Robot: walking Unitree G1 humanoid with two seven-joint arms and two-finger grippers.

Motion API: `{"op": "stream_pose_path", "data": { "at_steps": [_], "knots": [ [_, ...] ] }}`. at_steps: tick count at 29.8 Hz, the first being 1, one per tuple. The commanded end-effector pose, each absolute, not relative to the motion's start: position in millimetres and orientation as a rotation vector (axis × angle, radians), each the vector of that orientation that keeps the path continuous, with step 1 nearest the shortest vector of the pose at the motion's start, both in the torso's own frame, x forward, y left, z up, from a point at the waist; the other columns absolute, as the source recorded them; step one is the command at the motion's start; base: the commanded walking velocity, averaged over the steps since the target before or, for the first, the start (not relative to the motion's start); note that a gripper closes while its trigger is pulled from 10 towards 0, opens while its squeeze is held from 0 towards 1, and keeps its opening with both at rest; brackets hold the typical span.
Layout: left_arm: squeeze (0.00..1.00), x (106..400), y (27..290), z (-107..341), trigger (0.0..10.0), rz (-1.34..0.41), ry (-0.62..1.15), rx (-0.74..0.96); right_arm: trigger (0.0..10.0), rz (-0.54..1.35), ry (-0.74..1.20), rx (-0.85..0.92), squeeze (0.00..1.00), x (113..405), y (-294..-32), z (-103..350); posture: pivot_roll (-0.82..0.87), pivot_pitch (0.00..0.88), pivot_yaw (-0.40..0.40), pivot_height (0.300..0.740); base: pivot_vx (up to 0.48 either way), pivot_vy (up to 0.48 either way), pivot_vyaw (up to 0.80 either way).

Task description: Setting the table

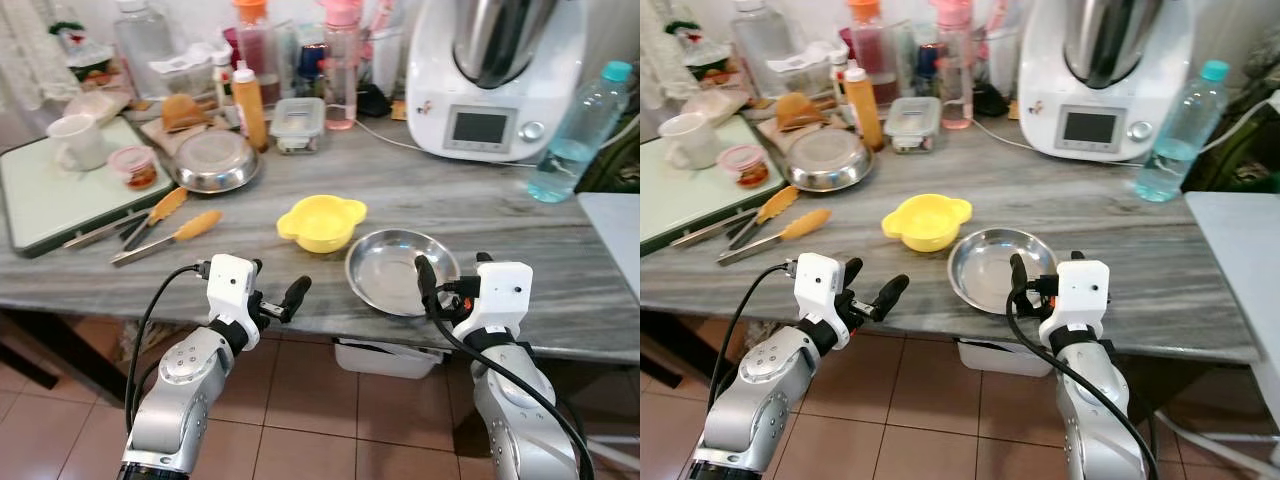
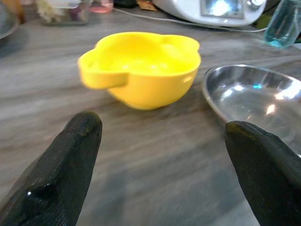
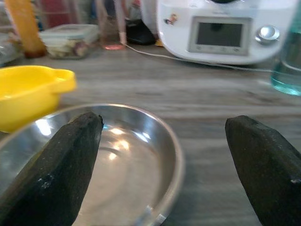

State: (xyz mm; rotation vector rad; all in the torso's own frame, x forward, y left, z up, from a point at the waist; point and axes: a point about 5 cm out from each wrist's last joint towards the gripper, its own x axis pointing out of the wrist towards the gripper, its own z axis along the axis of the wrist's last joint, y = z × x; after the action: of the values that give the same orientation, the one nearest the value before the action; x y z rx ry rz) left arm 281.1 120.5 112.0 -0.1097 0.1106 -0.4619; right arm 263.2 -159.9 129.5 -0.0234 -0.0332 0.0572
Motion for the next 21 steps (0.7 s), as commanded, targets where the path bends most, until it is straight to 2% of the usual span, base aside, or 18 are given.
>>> {"op": "stream_pose_path", "data": {
  "at_steps": [1,13,21],
  "knots": [
    [0.00,282.9,124.6,110.1,10.0,-0.441,0.115,-0.107,10.0,0.062,-0.045,-0.018,0.00,262.4,-157.9,134.3,-0.09,0.007,0.057,0.740,0.000,0.000,-0.63],
    [0.00,284.0,125.6,107.6,10.0,-0.408,0.124,-0.103,10.0,0.085,-0.032,-0.028,0.00,259.6,-155.6,132.4,-0.09,0.013,0.052,0.740,0.000,0.000,-0.03],
    [0.00,284.9,124.0,107.5,10.0,-0.411,0.125,-0.103,10.0,0.081,-0.030,-0.032,0.00,261.1,-158.7,132.9,-0.10,0.014,0.052,0.740,-0.270,0.000,0.00]
  ]
}}
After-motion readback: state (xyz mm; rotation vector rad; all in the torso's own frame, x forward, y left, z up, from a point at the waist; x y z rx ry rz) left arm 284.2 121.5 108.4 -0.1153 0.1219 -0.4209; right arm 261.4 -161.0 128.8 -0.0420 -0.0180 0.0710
